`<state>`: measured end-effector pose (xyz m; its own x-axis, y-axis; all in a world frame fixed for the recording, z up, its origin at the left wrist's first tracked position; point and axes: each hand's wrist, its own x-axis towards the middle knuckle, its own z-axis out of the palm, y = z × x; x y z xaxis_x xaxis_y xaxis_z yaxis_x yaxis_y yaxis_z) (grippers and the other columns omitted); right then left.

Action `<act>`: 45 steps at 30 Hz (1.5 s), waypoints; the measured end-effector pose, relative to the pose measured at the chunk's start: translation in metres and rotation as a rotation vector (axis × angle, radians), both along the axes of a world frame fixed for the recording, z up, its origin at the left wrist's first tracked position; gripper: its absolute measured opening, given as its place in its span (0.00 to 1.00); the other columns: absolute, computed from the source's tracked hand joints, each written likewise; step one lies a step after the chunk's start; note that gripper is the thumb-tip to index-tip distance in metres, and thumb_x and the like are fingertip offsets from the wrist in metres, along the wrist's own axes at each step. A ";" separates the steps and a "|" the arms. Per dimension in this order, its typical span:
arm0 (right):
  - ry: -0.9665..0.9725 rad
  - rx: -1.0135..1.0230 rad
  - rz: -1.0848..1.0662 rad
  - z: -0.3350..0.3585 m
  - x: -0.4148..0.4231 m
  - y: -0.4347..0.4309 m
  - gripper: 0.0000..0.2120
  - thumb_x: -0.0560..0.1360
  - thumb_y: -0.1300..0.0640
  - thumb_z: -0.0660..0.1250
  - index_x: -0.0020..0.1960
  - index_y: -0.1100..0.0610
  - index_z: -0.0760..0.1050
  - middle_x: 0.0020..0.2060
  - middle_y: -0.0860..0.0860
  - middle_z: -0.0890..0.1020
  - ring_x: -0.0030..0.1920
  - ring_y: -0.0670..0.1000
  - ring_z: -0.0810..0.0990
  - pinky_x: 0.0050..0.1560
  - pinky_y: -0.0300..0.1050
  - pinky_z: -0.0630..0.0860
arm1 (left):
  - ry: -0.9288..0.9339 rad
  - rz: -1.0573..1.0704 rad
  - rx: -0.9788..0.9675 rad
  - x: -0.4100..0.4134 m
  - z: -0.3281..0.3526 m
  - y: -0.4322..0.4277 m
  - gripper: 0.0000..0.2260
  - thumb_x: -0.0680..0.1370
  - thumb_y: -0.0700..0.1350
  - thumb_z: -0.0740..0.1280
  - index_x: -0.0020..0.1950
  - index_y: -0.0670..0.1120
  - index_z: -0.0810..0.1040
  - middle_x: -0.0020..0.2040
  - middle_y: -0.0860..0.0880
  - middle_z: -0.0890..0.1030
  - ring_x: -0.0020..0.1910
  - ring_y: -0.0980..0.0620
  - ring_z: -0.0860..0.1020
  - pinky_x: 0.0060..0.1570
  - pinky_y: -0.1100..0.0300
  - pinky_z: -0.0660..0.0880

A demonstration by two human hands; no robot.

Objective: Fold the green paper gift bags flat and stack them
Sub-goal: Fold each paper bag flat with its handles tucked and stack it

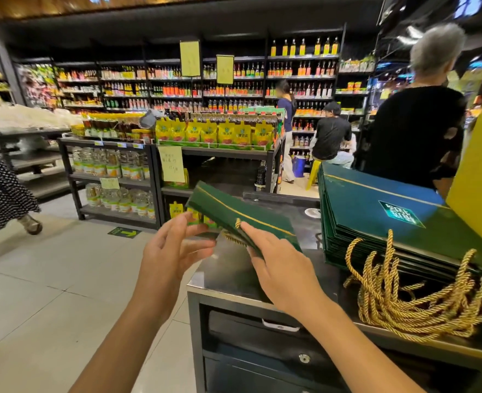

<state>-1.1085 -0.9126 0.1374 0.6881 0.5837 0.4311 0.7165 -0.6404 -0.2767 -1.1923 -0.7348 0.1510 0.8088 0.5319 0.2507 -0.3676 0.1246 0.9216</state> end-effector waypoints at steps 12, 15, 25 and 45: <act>0.514 1.092 0.081 0.010 -0.004 0.016 0.11 0.85 0.46 0.57 0.63 0.44 0.75 0.47 0.37 0.83 0.48 0.41 0.81 0.46 0.41 0.79 | 0.415 -0.290 -0.181 0.011 -0.046 -0.006 0.13 0.82 0.50 0.66 0.57 0.42 0.78 0.55 0.42 0.86 0.55 0.46 0.85 0.59 0.52 0.79; 0.579 1.182 0.124 0.005 -0.009 0.021 0.08 0.85 0.49 0.58 0.60 0.43 0.75 0.45 0.39 0.83 0.43 0.44 0.81 0.39 0.33 0.79 | 0.426 -0.243 -0.121 0.006 -0.044 -0.002 0.15 0.81 0.51 0.67 0.60 0.41 0.78 0.58 0.42 0.85 0.55 0.49 0.85 0.61 0.55 0.79; 0.819 1.336 0.242 -0.003 -0.012 0.036 0.13 0.83 0.60 0.63 0.65 0.48 0.74 0.58 0.46 0.85 0.60 0.51 0.83 0.63 0.58 0.78 | 0.305 -0.104 -0.279 0.000 -0.048 0.011 0.13 0.82 0.38 0.66 0.66 0.37 0.76 0.58 0.42 0.85 0.57 0.45 0.84 0.48 0.53 0.82; 0.769 0.266 0.054 -0.016 -0.001 -0.052 0.13 0.82 0.52 0.65 0.47 0.60 0.82 0.31 0.52 0.82 0.26 0.49 0.75 0.25 0.43 0.69 | 0.414 0.045 -0.046 0.029 -0.057 0.049 0.17 0.83 0.33 0.59 0.60 0.52 0.79 0.48 0.44 0.85 0.40 0.47 0.84 0.30 0.57 0.80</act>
